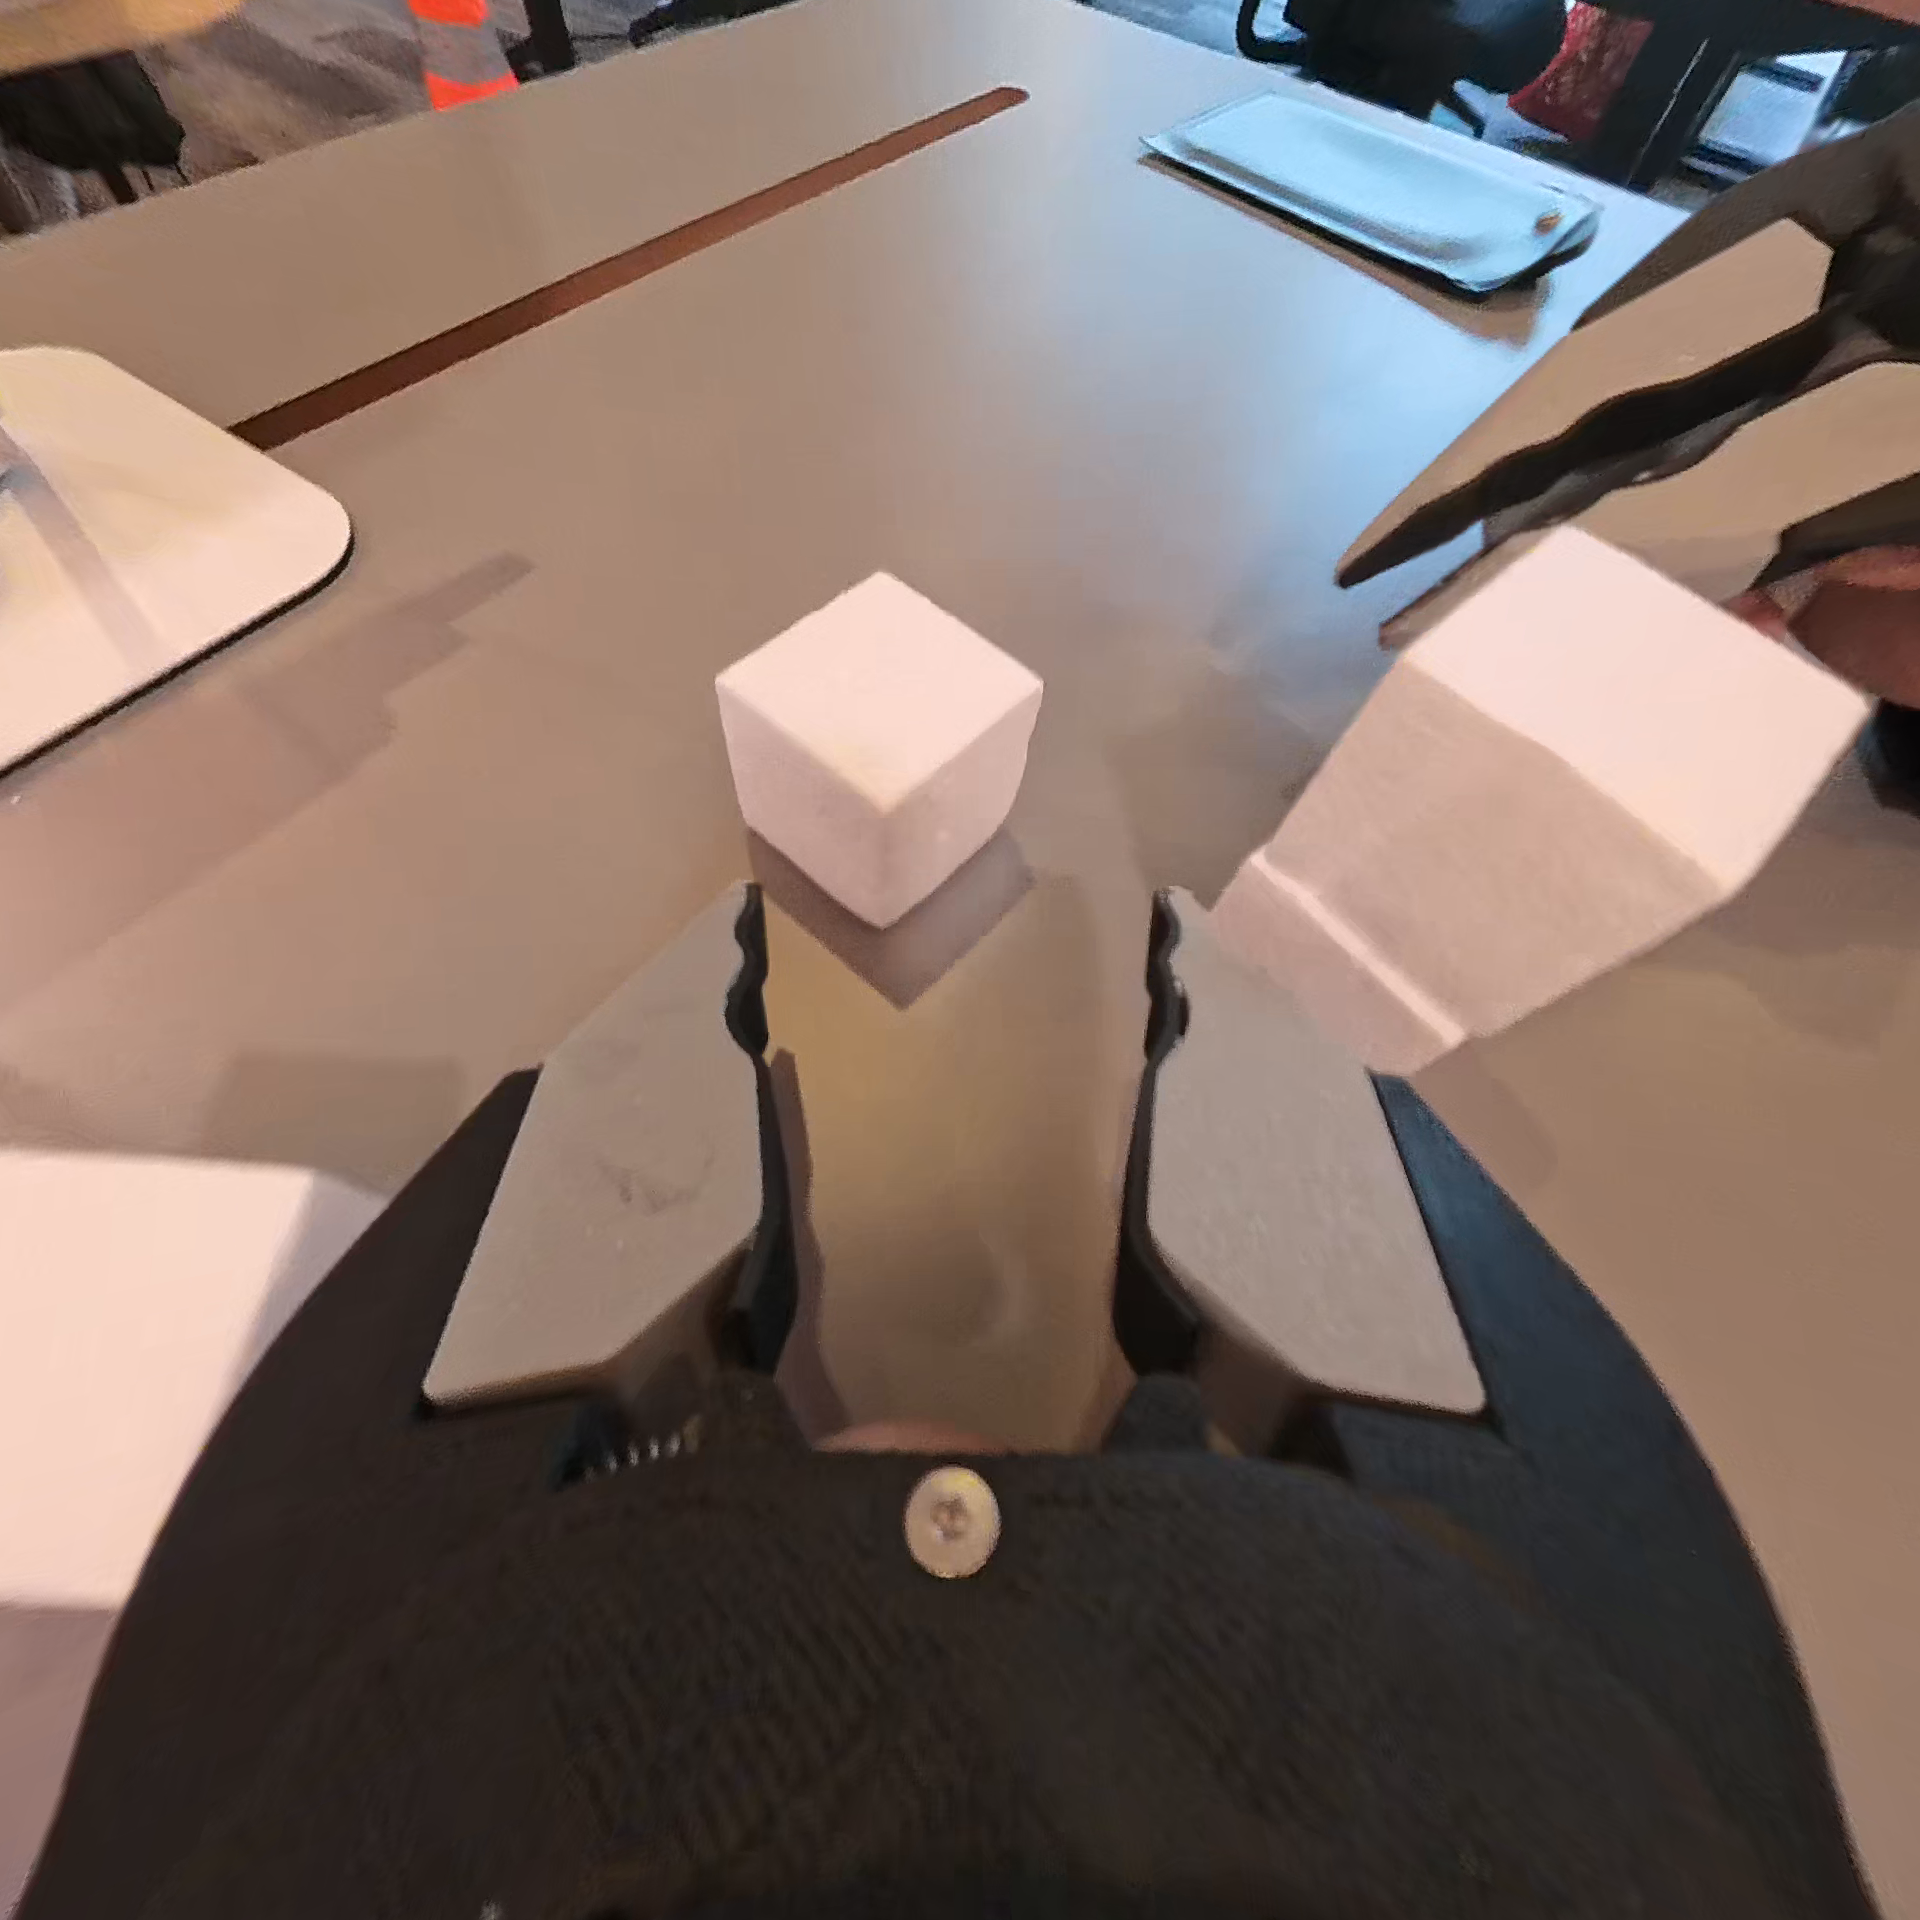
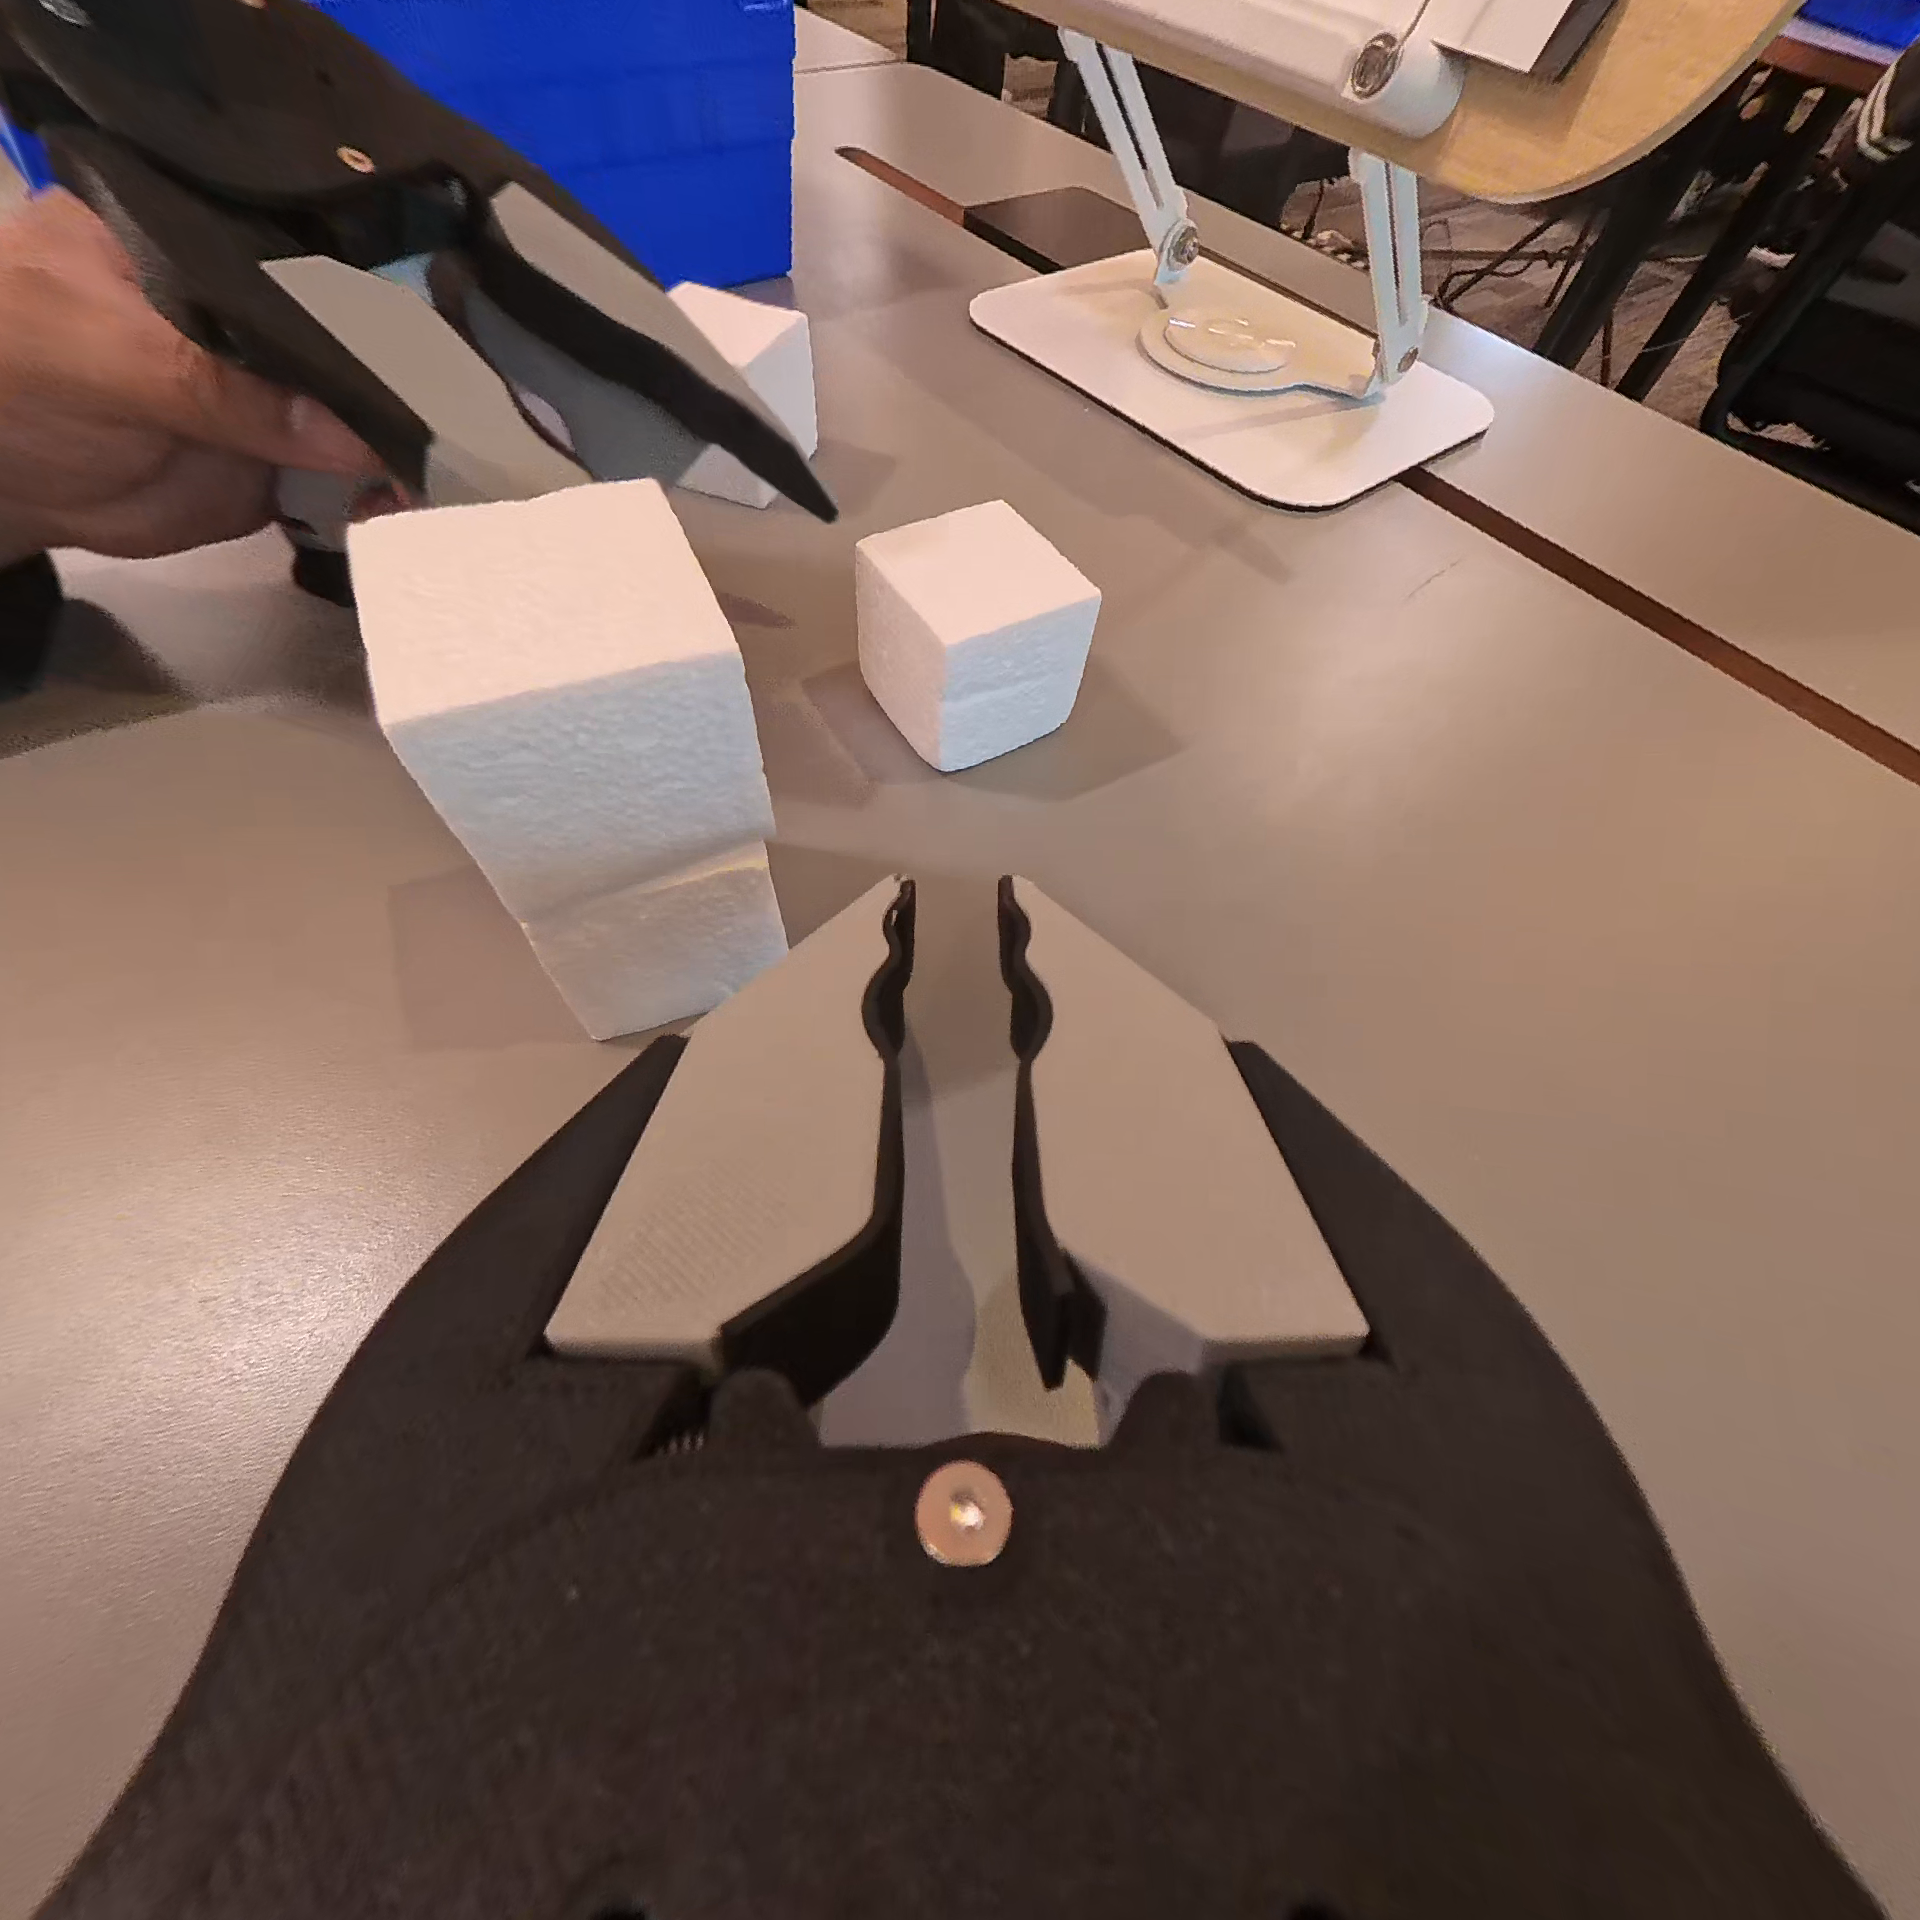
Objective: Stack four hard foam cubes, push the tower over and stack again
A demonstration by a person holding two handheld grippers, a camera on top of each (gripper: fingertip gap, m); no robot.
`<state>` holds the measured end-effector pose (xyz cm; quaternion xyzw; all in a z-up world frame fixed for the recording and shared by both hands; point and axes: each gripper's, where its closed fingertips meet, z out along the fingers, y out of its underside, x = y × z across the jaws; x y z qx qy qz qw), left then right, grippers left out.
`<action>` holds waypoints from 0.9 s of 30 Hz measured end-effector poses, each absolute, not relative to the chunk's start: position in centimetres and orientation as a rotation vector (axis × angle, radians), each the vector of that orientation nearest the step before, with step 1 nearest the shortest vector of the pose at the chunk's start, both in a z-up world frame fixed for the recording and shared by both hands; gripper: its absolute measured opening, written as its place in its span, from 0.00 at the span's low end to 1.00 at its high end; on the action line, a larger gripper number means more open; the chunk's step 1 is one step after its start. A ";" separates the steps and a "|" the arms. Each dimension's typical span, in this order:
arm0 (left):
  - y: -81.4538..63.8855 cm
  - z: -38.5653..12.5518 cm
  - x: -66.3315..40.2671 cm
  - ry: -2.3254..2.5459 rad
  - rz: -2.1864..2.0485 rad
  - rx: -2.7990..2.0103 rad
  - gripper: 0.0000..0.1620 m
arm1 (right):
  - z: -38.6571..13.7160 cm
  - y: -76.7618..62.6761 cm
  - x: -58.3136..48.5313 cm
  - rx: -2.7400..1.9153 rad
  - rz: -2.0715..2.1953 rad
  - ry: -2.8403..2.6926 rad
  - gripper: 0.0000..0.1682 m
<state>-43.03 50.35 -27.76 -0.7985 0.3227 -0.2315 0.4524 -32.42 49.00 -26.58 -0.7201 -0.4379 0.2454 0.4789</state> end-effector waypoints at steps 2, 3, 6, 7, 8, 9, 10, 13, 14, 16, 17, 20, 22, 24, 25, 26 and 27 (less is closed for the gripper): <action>51.4 -27.5 -42.4 0.841 -0.529 -1.953 0.45 | -26.2 48.9 -32.4 -1.750 0.617 -1.055 0.08; 52.0 -27.5 -42.3 0.871 -0.488 -1.944 0.45 | -26.0 48.9 -32.4 -1.747 0.639 -1.045 0.08; 53.5 -27.4 -42.1 0.961 -0.398 -1.917 0.49 | -25.4 48.7 -32.4 -1.744 0.726 -1.003 0.08; 53.7 -27.3 -41.9 0.996 -0.401 -1.903 0.50 | -25.1 48.7 -32.4 -1.743 0.754 -0.986 0.08; 53.8 -27.2 -41.8 1.028 -0.401 -1.890 0.50 | -24.9 48.7 -32.3 -1.740 0.781 -0.970 0.08; 53.9 -27.3 -41.7 1.064 -0.400 -1.879 0.51 | -24.6 48.7 -32.3 -1.736 0.809 -0.953 0.08; 53.9 -27.4 -41.7 1.107 -0.401 -1.870 0.51 | -24.4 48.7 -32.2 -1.733 0.837 -0.937 0.08; 53.8 -27.7 -41.4 1.213 -0.460 -1.845 0.52 | -24.0 48.5 -32.3 -1.730 0.911 -0.909 0.09; 54.0 -27.6 -41.3 1.224 -0.477 -1.831 0.52 | -23.9 48.5 -32.3 -1.730 0.923 -0.906 0.09; 54.7 -27.4 -41.3 1.212 -0.498 -1.826 0.53 | -23.7 48.4 -32.3 -1.721 0.929 -0.906 0.10; 55.0 -27.5 -41.4 1.192 -0.515 -1.840 0.53 | -23.6 48.3 -32.4 -1.713 0.933 -0.908 0.10; 55.5 -28.8 -41.9 1.142 -0.543 -1.913 0.52 | -23.2 47.9 -32.7 -1.690 0.955 -0.917 0.11; 55.5 -29.4 -41.7 1.120 -0.583 -1.947 0.52 | -23.1 47.8 -32.8 -1.678 0.958 -0.923 0.11; 55.3 -29.5 -41.0 1.126 -0.603 -1.944 0.51 | -23.0 47.7 -32.7 -1.674 0.946 -0.926 0.11; 55.2 -29.6 -40.7 1.137 -0.591 -1.940 0.50 | -22.9 47.8 -32.6 -1.668 0.944 -0.923 0.11; 55.2 -29.7 -40.6 1.147 -0.575 -1.935 0.47 | -22.7 47.8 -32.5 -1.663 0.945 -0.916 0.11; 55.1 -29.8 -40.5 1.161 -0.548 -1.928 0.40 | -22.6 47.9 -32.4 -1.658 0.948 -0.907 0.11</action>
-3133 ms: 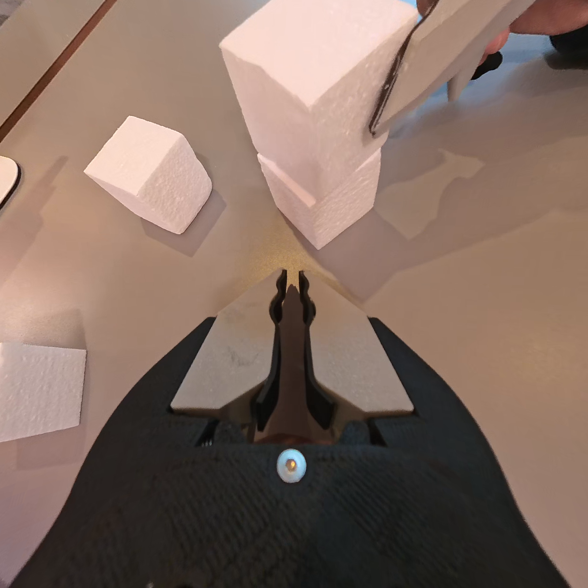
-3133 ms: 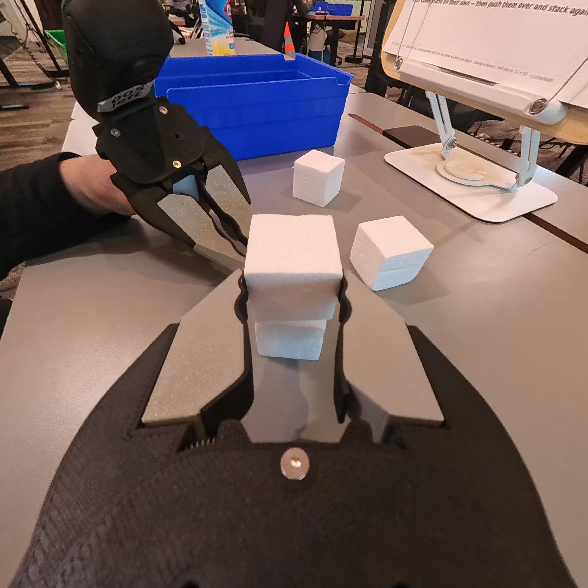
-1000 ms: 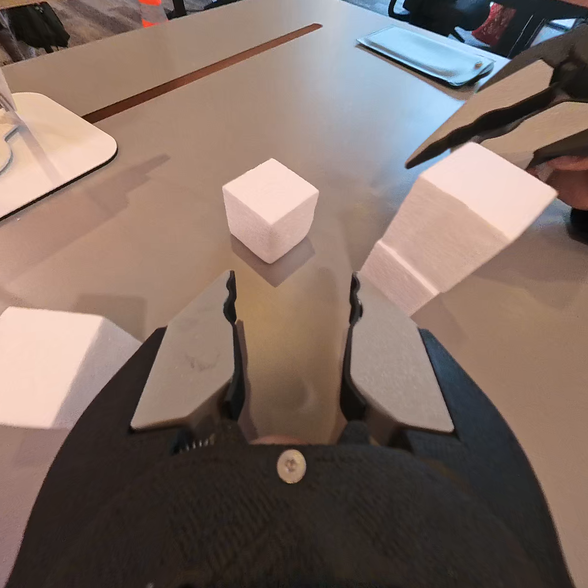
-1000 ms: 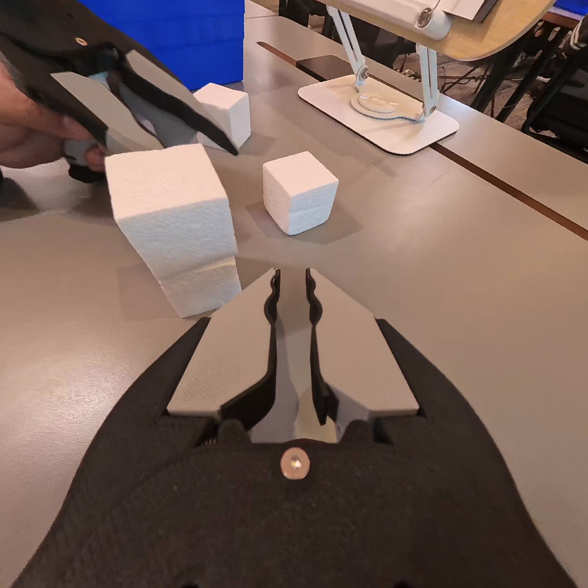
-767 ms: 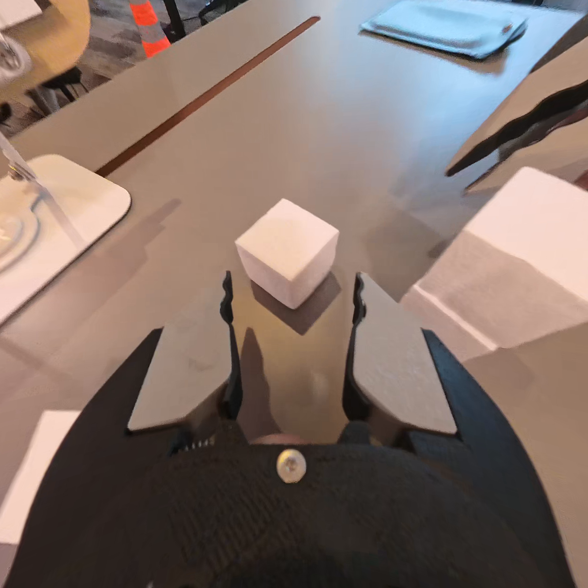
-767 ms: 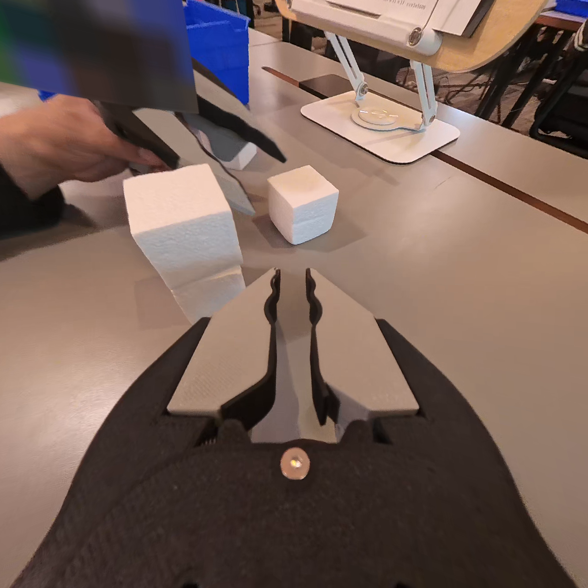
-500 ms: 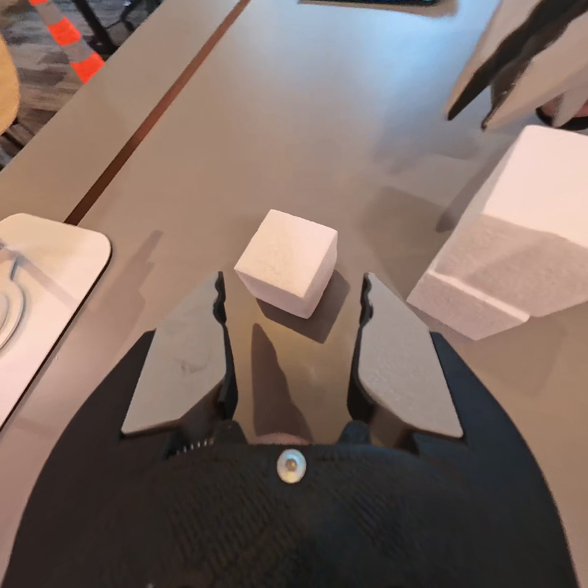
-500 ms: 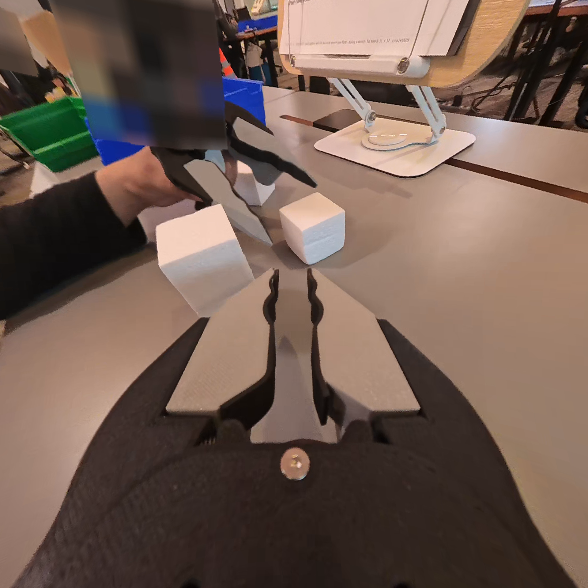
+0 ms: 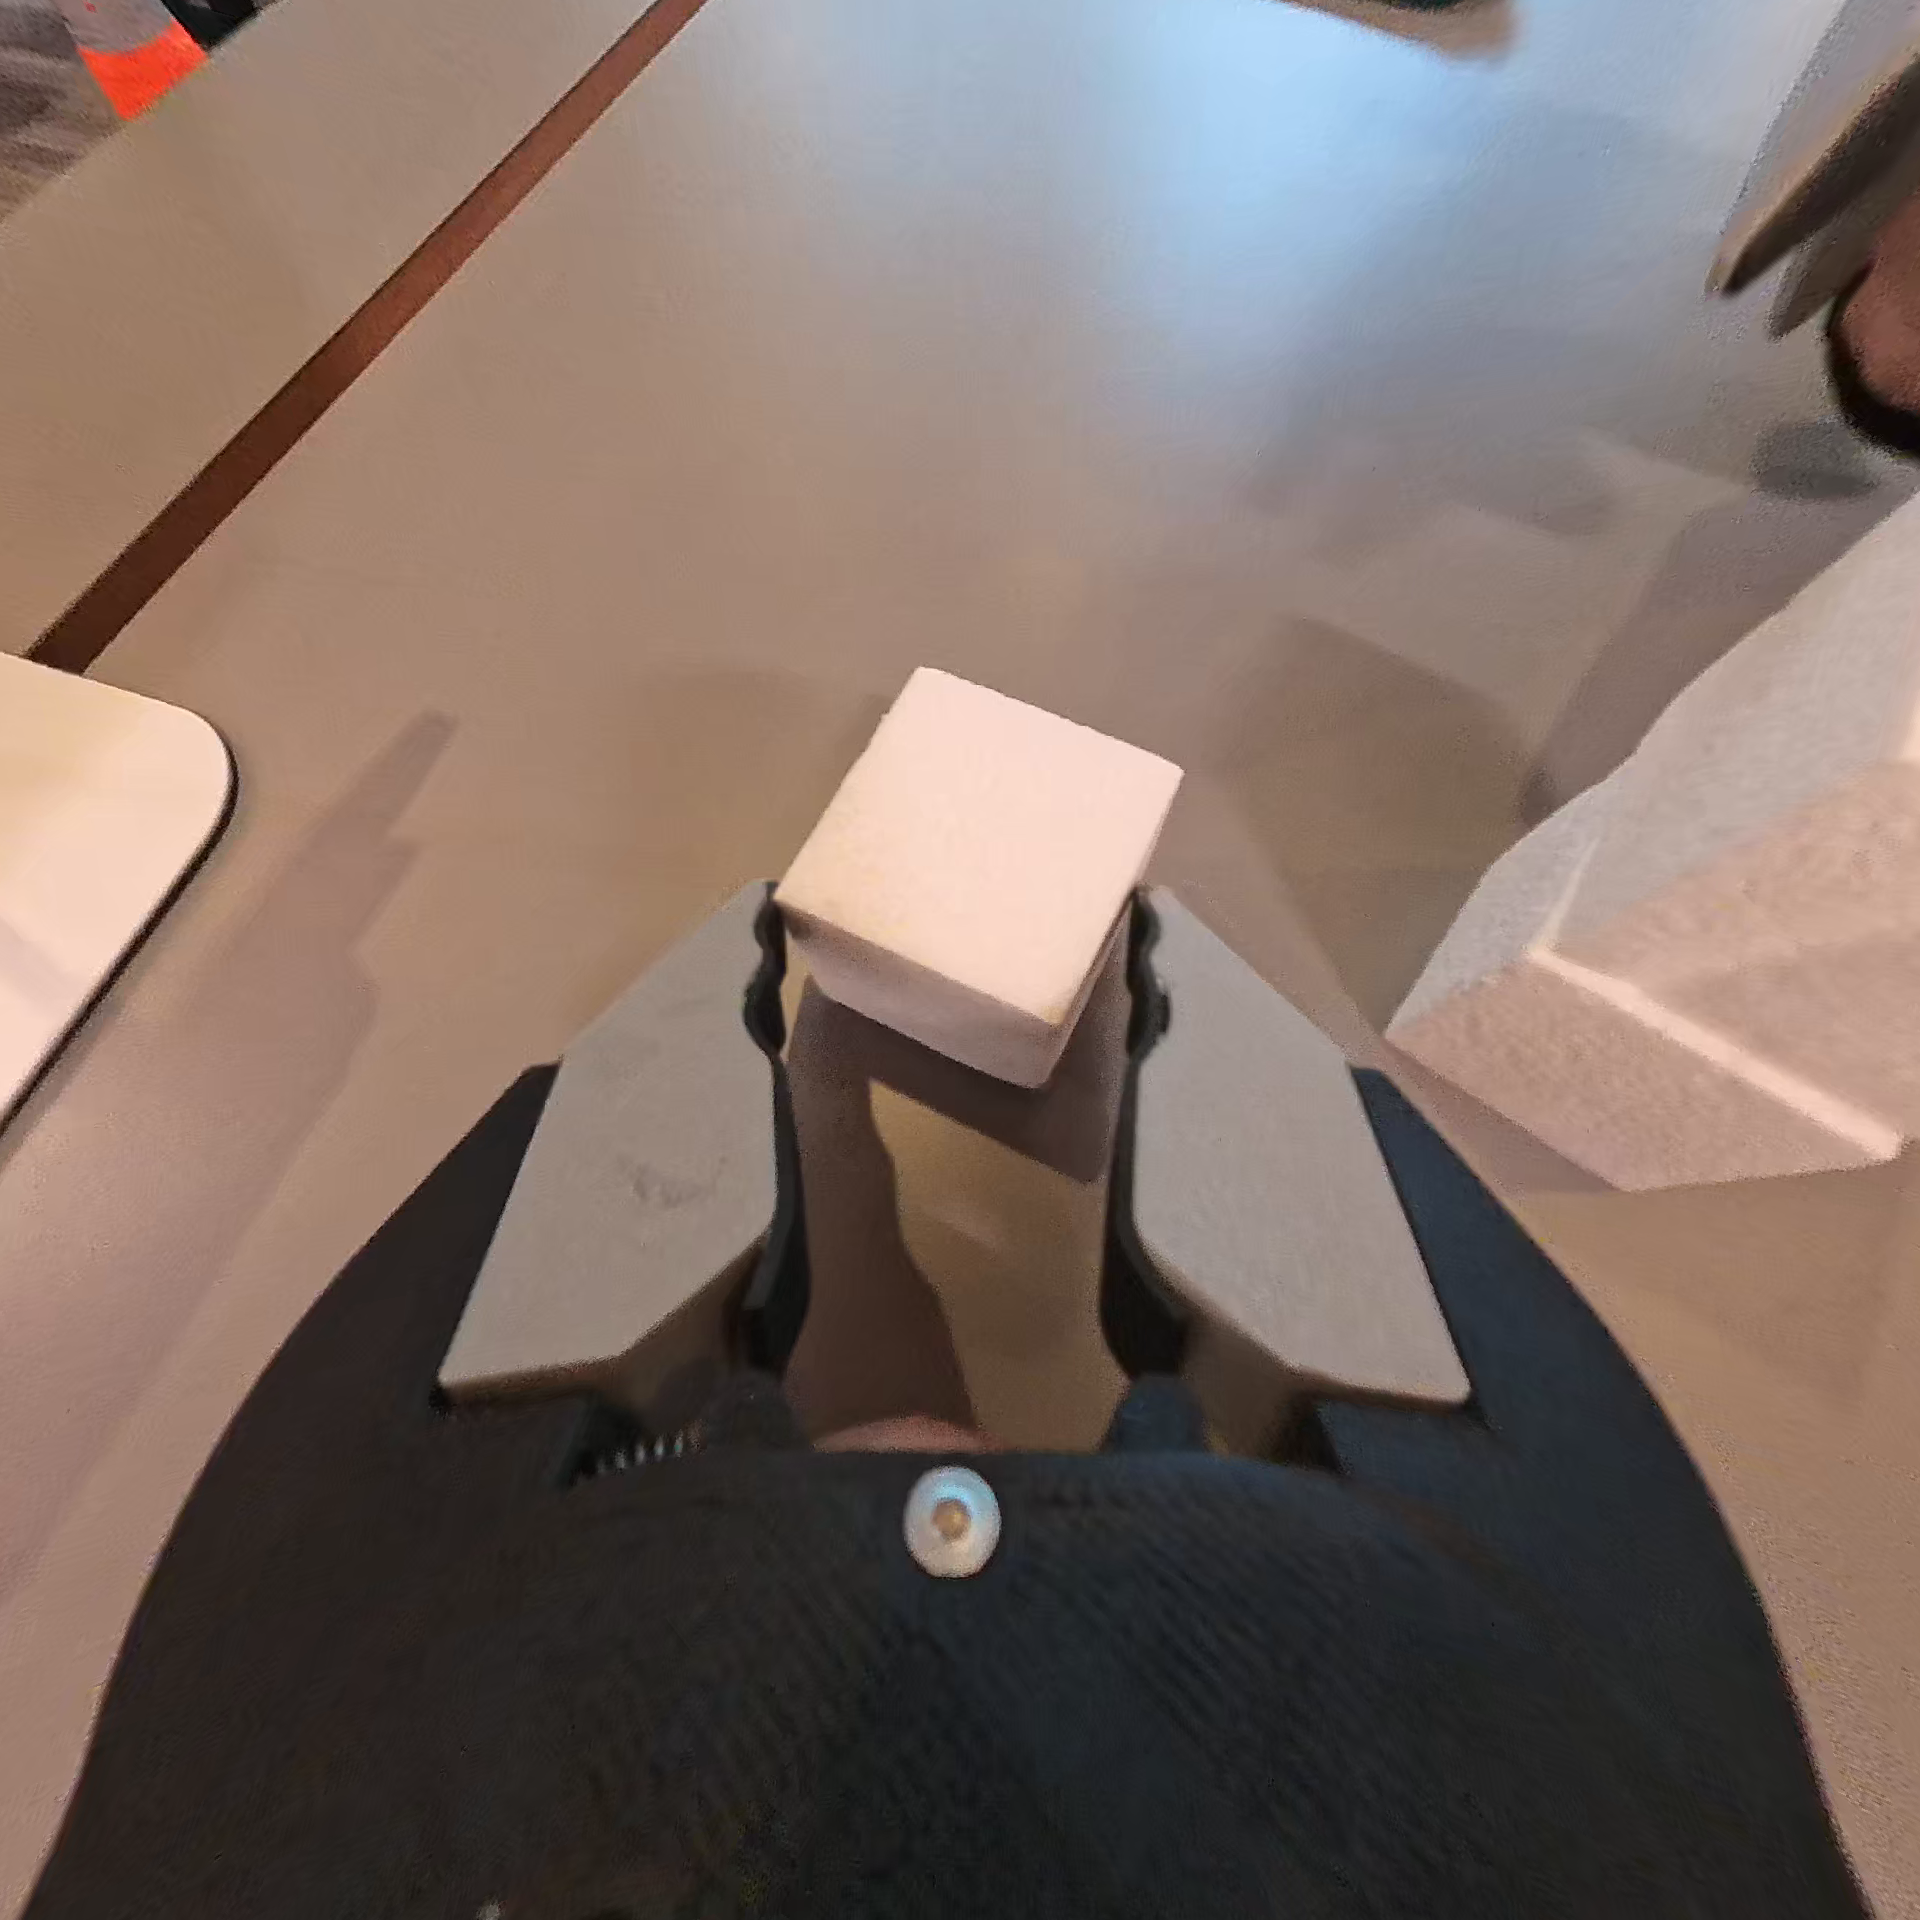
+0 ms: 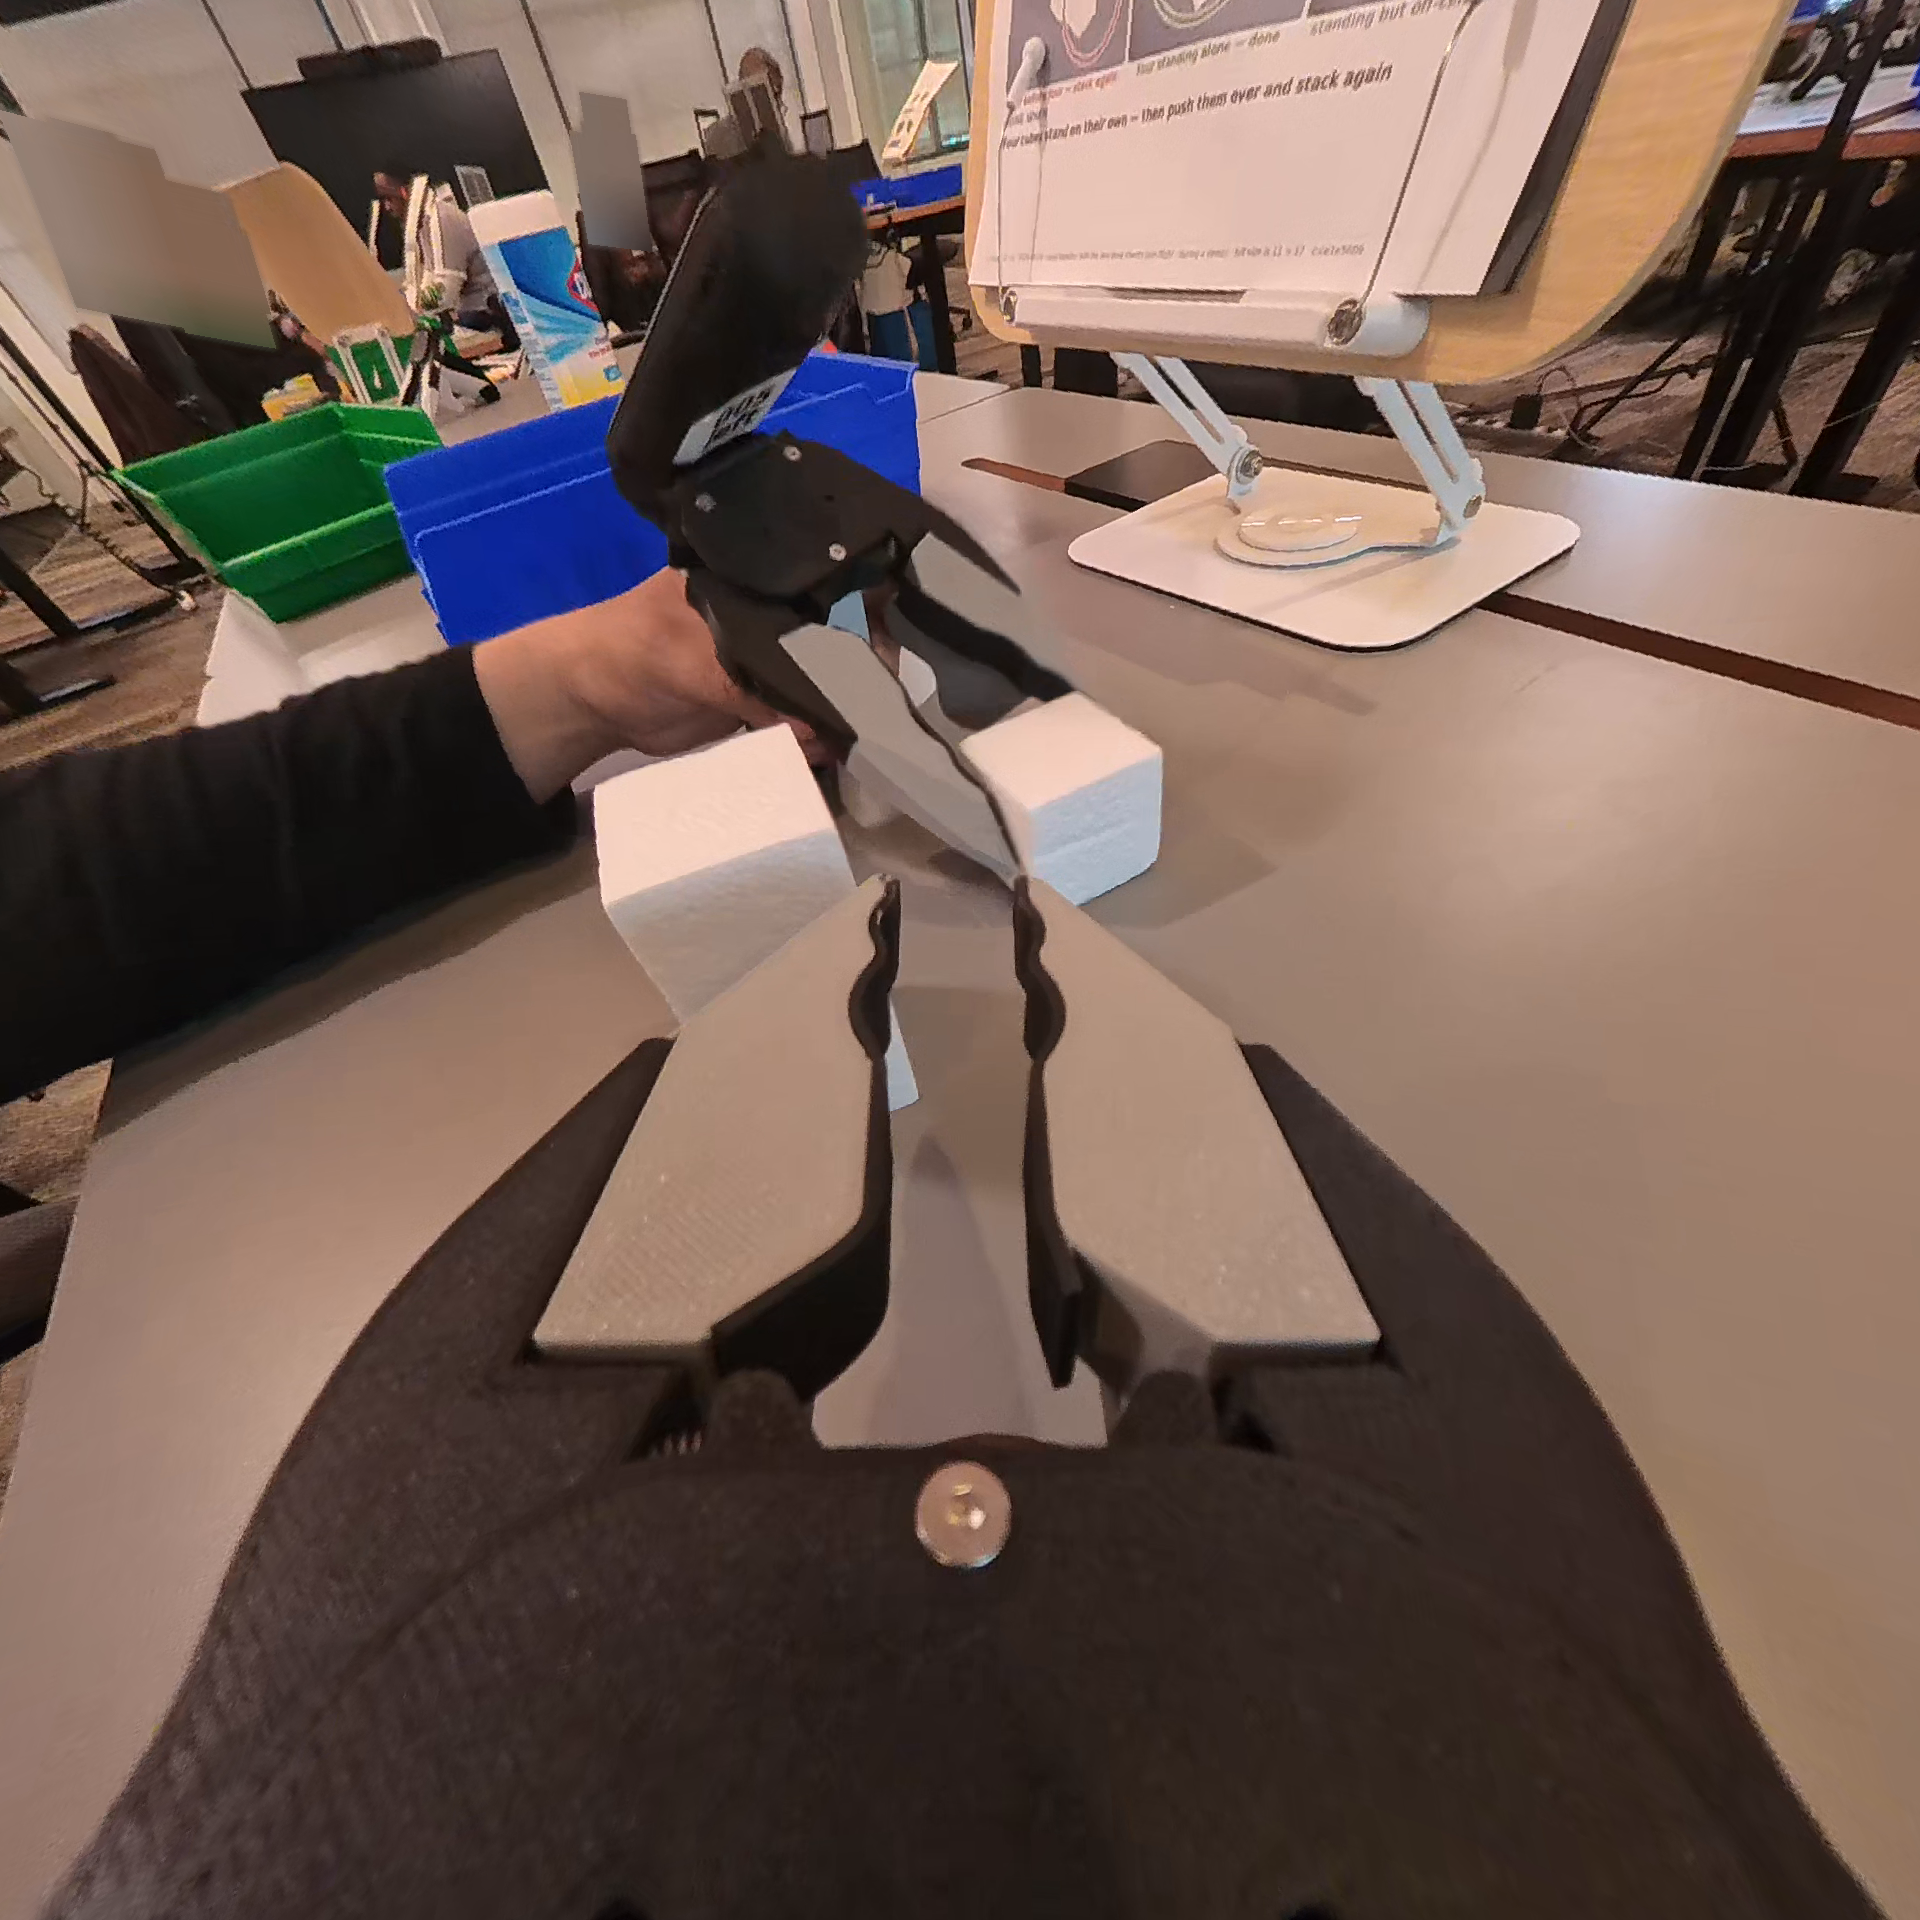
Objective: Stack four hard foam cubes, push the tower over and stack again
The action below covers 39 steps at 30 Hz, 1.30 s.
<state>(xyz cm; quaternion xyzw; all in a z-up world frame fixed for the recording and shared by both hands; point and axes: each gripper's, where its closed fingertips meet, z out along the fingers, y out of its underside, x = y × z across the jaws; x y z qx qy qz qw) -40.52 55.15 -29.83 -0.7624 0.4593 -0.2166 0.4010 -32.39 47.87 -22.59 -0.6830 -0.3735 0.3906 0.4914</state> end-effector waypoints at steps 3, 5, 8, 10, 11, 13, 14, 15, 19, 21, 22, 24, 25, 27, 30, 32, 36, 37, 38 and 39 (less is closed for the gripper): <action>55.4 -29.7 -40.8 1.165 -0.447 -1.882 0.39 | -22.4 48.1 -32.0 -1.658 0.963 -0.881 0.11; 55.3 -29.6 -41.4 1.146 -0.412 -1.883 0.39 | -22.4 48.3 -31.7 -1.661 0.968 -0.867 0.11; 55.1 -28.9 -43.0 1.071 -0.370 -1.891 0.39 | -22.0 48.5 -31.4 -1.652 0.967 -0.847 0.11; 54.7 -27.5 -44.2 0.993 -0.381 -1.861 0.39 | -21.6 48.5 -31.2 -1.637 0.974 -0.835 0.11; 54.4 -26.5 -44.7 0.953 -0.406 -1.838 0.40 | -21.5 48.5 -31.1 -1.629 0.977 -0.832 0.11; 53.3 -24.0 -44.9 0.885 -0.534 -1.764 0.40 | -21.2 48.5 -31.0 -1.615 0.975 -0.828 0.11; 52.3 -22.7 -44.6 0.867 -0.637 -1.713 0.40 | -21.0 48.4 -31.0 -1.602 0.978 -0.831 0.12; 51.0 -21.3 -44.1 0.865 -0.760 -1.657 0.39 | -20.7 48.1 -31.0 -1.581 0.990 -0.838 0.13; 47.2 -18.6 -42.9 0.900 -1.038 -1.542 0.39 | -19.1 46.4 -31.8 -1.461 1.052 -0.900 0.19; 46.6 -18.2 -42.7 0.917 -1.038 -1.535 0.39 | -18.7 45.4 -32.4 -1.417 1.069 -0.944 0.24; 46.1 -18.0 -42.4 0.932 -1.048 -1.528 0.39 | -18.6 45.0 -32.8 -1.402 1.072 -0.961 0.27; 45.0 -17.6 -41.9 0.975 -1.068 -1.519 0.39 | -18.1 44.0 -33.3 -1.356 1.080 -0.990 0.30; 44.4 -17.4 -41.6 0.996 -1.065 -1.516 0.39 | -17.8 43.5 -33.6 -1.331 1.085 -1.005 0.32; 43.5 -17.1 -40.9 1.039 -1.036 -1.499 0.39 | -17.4 42.6 -34.1 -1.293 1.083 -1.029 0.33; 42.3 -16.4 -39.9 1.096 -1.004 -1.460 0.39 | -16.6 41.7 -34.9 -1.241 1.081 -1.031 0.34; 41.8 -16.3 -39.2 1.126 -0.984 -1.454 0.39 | -15.6 40.8 -35.5 -1.190 1.087 -1.027 0.35; 41.2 -16.4 -38.1 1.171 -0.936 -1.448 0.39 | -14.1 39.9 -36.2 -1.115 0.996 -0.998 0.35; 41.0 -16.4 -37.9 1.181 -0.929 -1.446 0.39 | -14.0 40.0 -36.3 -1.115 0.967 -0.991 0.35; 40.9 -16.6 -37.6 1.195 -0.926 -1.449 0.40 | -14.0 39.9 -36.5 -1.112 0.959 -0.994 0.35; 40.7 -16.8 -37.4 1.211 -0.919 -1.454 0.40 | -14.0 39.7 -36.7 -1.107 0.974 -1.003 0.35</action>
